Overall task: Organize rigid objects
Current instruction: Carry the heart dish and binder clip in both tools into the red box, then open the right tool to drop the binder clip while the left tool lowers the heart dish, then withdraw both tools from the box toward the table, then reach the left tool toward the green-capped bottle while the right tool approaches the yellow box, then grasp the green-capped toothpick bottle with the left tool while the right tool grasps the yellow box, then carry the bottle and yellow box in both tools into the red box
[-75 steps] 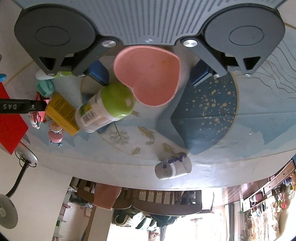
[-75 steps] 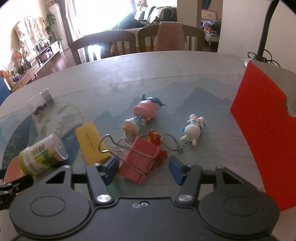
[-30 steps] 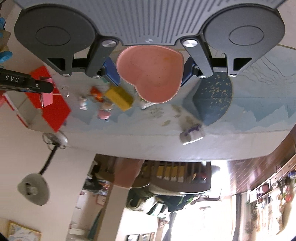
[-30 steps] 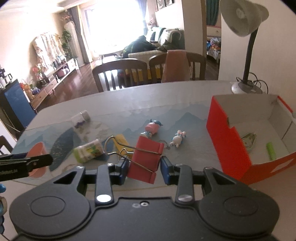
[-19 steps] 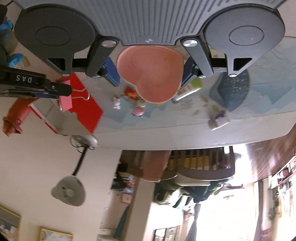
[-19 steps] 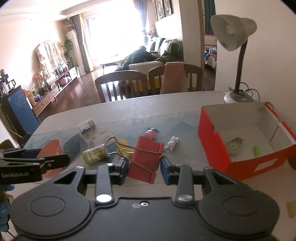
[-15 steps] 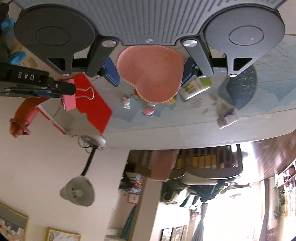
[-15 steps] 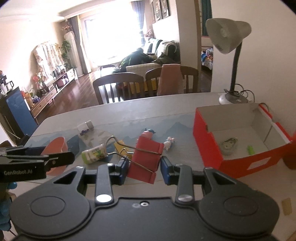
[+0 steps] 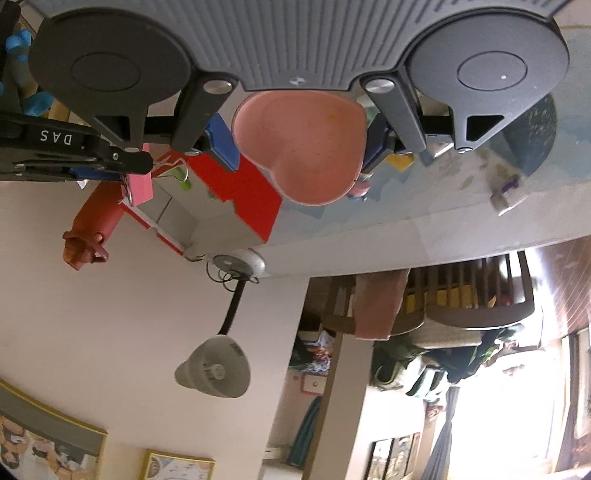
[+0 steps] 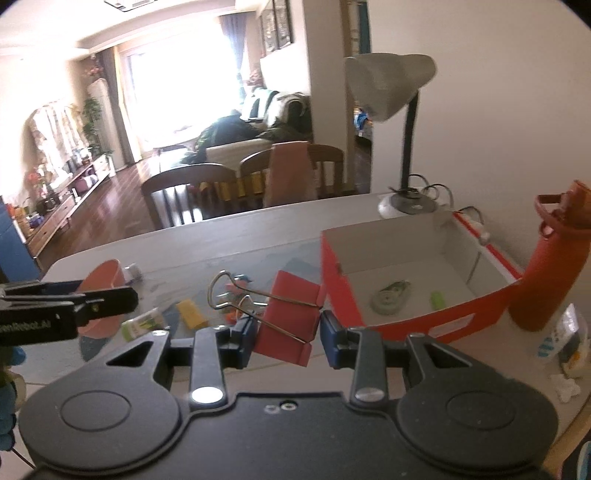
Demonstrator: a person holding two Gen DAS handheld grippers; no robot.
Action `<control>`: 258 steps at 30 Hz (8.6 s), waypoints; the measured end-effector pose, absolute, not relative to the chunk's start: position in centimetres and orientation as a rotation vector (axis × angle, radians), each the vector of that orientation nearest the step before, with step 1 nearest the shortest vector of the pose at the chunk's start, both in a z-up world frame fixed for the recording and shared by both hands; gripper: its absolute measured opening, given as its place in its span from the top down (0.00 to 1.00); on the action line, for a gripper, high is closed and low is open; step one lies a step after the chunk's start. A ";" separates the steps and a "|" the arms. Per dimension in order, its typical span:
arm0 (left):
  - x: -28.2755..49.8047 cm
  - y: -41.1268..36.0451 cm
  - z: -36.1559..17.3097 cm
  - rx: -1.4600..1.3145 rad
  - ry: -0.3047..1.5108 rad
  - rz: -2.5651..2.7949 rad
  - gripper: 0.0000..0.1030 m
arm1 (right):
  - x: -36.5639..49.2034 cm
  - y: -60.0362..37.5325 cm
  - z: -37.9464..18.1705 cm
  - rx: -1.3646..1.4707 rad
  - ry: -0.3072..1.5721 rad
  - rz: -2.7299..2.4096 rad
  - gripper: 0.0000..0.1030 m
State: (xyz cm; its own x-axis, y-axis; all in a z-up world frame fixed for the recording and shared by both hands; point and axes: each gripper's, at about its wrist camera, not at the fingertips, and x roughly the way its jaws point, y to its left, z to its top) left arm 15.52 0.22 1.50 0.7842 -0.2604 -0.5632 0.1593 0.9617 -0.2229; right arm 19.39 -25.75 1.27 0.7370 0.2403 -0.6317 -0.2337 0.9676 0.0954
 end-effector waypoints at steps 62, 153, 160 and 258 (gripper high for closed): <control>43.9 -28.9 -15.1 -0.009 1.339 -0.216 0.31 | 46.1 -41.2 -14.6 -0.133 1.194 0.227 0.64; 17.2 7.4 -4.0 -0.256 0.770 0.002 0.00 | 23.5 -15.4 -3.8 -0.164 0.709 0.738 0.09; 21.0 9.2 -7.7 -0.249 0.785 0.027 0.00 | 27.1 -12.3 -7.7 -0.226 0.751 0.752 0.14; 19.9 -2.1 0.7 -0.298 0.801 -0.245 0.17 | 22.8 -27.1 2.4 -0.080 0.573 0.425 0.72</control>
